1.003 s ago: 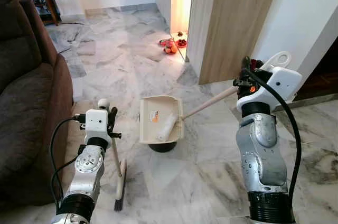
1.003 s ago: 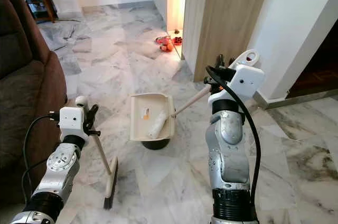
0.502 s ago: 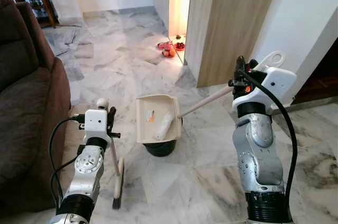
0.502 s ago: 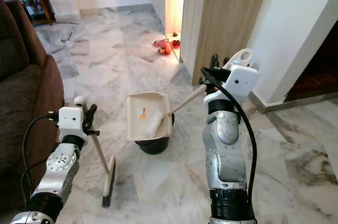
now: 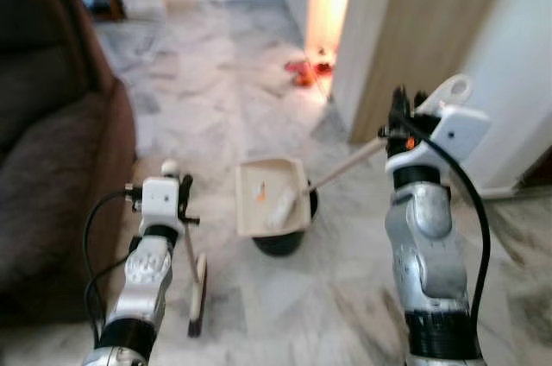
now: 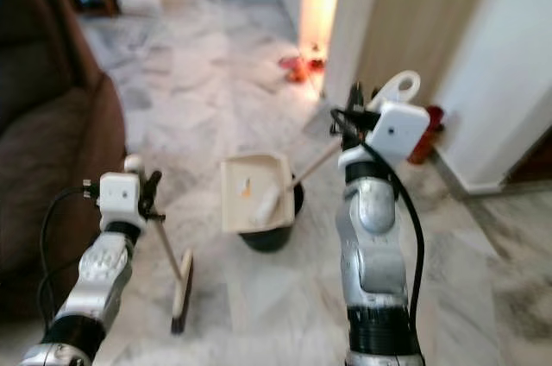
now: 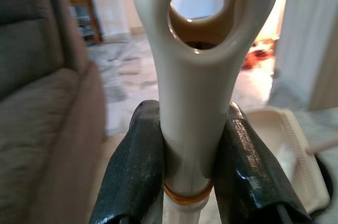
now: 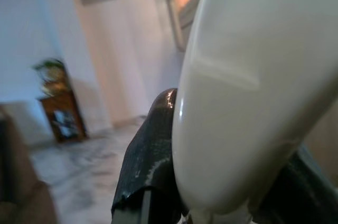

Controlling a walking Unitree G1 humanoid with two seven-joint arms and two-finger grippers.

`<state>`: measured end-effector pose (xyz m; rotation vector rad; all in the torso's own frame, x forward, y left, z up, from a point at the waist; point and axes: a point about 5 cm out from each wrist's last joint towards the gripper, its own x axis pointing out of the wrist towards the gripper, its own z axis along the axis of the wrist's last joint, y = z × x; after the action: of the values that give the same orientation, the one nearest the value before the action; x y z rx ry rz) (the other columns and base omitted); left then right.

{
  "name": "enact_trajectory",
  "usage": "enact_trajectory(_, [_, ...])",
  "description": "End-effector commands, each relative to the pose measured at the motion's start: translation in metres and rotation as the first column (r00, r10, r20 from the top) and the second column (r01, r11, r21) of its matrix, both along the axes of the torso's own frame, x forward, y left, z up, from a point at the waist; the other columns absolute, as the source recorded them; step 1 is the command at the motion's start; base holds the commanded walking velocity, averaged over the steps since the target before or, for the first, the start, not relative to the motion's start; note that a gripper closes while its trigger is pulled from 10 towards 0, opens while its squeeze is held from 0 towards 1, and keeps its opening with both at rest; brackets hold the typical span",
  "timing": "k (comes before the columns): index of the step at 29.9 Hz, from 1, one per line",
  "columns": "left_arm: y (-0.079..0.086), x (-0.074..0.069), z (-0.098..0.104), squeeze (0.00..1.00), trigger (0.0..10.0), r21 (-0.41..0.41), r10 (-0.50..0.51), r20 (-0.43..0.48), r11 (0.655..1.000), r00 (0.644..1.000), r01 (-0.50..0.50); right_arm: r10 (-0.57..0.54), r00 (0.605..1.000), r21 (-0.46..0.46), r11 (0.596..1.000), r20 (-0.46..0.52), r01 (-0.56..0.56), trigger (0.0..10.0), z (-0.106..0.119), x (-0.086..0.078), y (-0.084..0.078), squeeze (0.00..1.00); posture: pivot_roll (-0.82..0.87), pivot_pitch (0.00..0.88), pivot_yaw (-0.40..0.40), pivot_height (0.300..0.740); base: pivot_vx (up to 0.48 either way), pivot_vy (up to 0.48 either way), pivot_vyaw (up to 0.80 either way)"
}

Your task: Sweep floor

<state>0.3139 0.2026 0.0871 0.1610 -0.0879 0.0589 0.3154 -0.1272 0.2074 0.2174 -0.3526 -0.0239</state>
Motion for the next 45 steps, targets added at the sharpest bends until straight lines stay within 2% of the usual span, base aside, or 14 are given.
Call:
enact_trajectory(1, [-0.010, 0.007, 0.015, 0.00, 10.0, -0.001, -0.027, 0.073, 1.000, 0.997, 0.027, -0.015, 0.996, 0.027, 1.000, 0.093, 0.012, 10.0, 0.016, -0.003, -0.007, 0.00, 0.02, 0.000, 0.006, 0.740, 0.375, 0.000, 0.00])
enact_trajectory(25, [-0.009, 0.006, 0.016, 0.00, 10.0, 0.000, -0.032, 0.075, 0.999, 0.997, 0.032, -0.033, 0.995, 0.038, 0.999, 0.092, 0.030, 10.0, 0.016, -0.003, -0.009, 0.00, 0.02, 0.000, 0.007, 0.740, 0.369, 0.000, 0.00])
enact_trajectory(30, [-0.009, 0.005, 0.016, 0.00, 10.0, -0.003, -0.034, 0.078, 0.999, 0.996, 0.034, -0.032, 0.995, 0.034, 0.999, 0.092, 0.029, 10.0, 0.016, -0.003, -0.010, 0.00, 0.02, 0.000, 0.007, 0.740, 0.000, 0.000, 0.00])
enact_trajectory(38, [-0.010, 0.005, 0.015, 0.00, 10.0, -0.005, -0.035, 0.078, 0.999, 0.996, 0.036, -0.011, 0.993, -0.043, 0.999, 0.116, 0.017, 10.0, 0.019, -0.005, -0.009, 0.00, 0.02, 0.000, 0.006, 0.740, 0.000, 0.000, 0.00])
enact_trajectory(40, [-0.010, 0.004, 0.015, 0.00, 10.0, -0.005, -0.034, 0.078, 0.999, 0.996, 0.035, 0.013, 0.992, -0.092, 0.996, 0.128, -0.001, 10.0, 0.019, -0.007, -0.002, 0.00, 0.02, 0.000, 0.005, 0.740, 0.000, 0.000, 0.00])
enact_trajectory(45, [-0.010, 0.004, 0.015, 0.00, 10.0, -0.007, -0.031, 0.081, 0.999, 0.996, 0.031, 0.076, 0.986, -0.150, 0.987, 0.151, -0.054, 10.0, 0.018, -0.013, 0.013, 0.00, 0.02, 0.000, 0.005, 0.740, 0.000, 0.000, 0.00])
